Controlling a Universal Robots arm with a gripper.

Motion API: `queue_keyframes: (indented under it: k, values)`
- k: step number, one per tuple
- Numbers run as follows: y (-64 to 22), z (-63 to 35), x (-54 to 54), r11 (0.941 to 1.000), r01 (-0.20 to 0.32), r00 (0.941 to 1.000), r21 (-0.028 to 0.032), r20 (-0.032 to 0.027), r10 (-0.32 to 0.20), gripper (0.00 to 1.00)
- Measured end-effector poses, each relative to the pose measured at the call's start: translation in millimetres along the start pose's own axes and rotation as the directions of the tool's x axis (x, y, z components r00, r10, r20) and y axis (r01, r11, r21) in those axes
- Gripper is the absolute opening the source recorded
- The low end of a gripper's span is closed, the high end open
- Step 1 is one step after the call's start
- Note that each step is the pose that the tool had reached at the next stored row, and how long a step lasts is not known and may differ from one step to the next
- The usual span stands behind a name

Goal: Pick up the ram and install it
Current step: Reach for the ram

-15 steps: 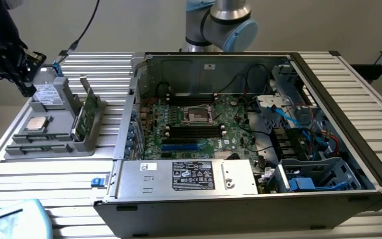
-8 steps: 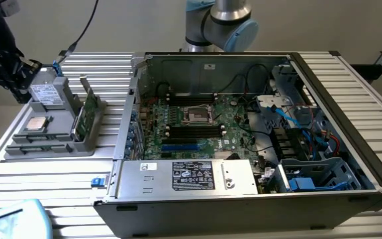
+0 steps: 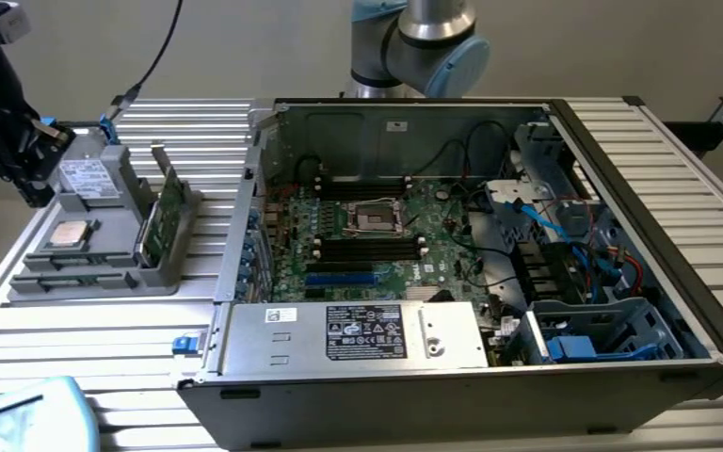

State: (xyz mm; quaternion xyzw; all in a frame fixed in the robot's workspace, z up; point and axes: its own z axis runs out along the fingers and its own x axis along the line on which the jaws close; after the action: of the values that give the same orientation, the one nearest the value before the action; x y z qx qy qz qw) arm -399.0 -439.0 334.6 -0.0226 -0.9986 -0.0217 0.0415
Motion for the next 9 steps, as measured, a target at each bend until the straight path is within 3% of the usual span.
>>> queue_keyframes:
  k: [4,7,9]
  values:
    - [-0.6,5.3,1.6,0.9997,0.023,0.9997,0.0020,0.0001,-0.023,0.11]
    - [-0.8,7.6,3.8,0.9994,0.035,0.9994,0.0028,0.0080,-0.035,0.11]
    - [-0.8,7.6,3.8,0.9994,0.035,0.9994,0.0029,0.0081,-0.035,0.11]
